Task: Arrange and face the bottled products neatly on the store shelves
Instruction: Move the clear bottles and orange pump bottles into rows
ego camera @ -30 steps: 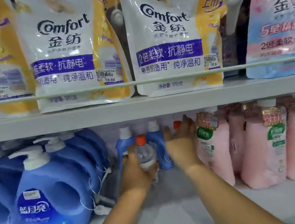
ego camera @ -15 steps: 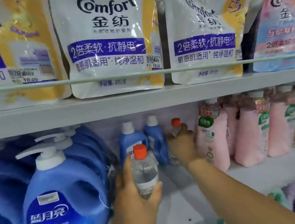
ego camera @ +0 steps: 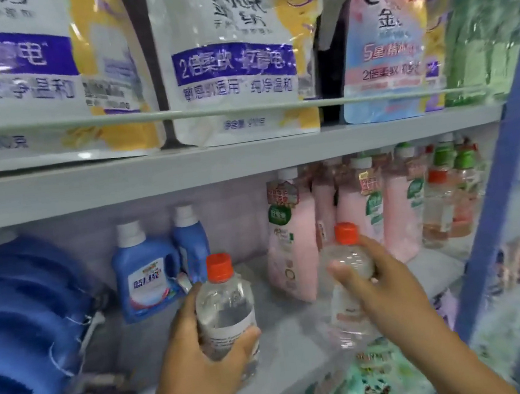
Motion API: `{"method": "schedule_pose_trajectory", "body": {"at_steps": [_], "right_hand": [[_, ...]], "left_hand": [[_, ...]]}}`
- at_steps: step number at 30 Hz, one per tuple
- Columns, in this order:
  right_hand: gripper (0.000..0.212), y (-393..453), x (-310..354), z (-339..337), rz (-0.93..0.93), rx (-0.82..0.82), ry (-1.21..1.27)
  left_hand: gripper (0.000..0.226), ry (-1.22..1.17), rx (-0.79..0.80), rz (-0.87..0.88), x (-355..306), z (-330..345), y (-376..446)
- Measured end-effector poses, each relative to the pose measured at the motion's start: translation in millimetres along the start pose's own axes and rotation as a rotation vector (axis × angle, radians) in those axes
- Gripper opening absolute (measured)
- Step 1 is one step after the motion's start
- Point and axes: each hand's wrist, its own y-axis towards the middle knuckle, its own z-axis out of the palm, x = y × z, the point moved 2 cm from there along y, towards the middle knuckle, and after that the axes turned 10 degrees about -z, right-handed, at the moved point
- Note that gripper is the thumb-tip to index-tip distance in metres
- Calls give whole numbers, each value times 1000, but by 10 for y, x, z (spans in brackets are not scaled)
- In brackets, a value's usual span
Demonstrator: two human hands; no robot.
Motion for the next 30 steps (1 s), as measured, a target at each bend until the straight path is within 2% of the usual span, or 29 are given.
{"method": "schedule_pose_trajectory", "body": {"at_steps": [2, 7, 8, 10, 12, 14, 16, 18, 20, 22, 25, 28, 30], "right_hand": [[38, 104, -211, -379, 31, -53, -55], [58, 453, -680, -1090, 84, -146, -124], [53, 515, -754, -1177, 92, -148, -120], [35, 620, -886, -1311, 57, -129, -123], [35, 737, -1046, -1398, 1, -99, -92], [47, 798, -1219, -1419, -32, -73, -34], [61, 784, -1384, -1383, -68, -64, 48], [65, 729, -1558, -1323, -97, -41, 143], [71, 695, -1719, -1291, -116, 6, 172], [79, 695, -1807, -1300, -113, 56, 182], [77, 699, -1856, -1329, -108, 82, 175], [82, 692, -1886, -1347, -126, 69, 180], [87, 697, -1882, -1348, -126, 74, 202]], "left_hand": [[82, 1, -9, -5, -38, 209, 17], [77, 59, -87, -6, -173, 604, 51], [78, 78, -173, 13, -205, 672, 42], [70, 159, -427, 165, -285, 759, -36], [49, 173, -591, 323, -369, 956, -107], [35, 62, -409, 361, -542, 1311, -81], [44, -15, -280, 185, -572, 1632, 98], [55, 53, -273, -10, -456, 1812, 344], [80, -14, -356, -235, -289, 1840, 610], [89, -100, -419, -394, -261, 1925, 820], [61, -102, -435, -390, -252, 1967, 831], [51, 161, -427, -206, -332, 2013, 621], [41, 192, -480, -128, -298, 2001, 507]]}}
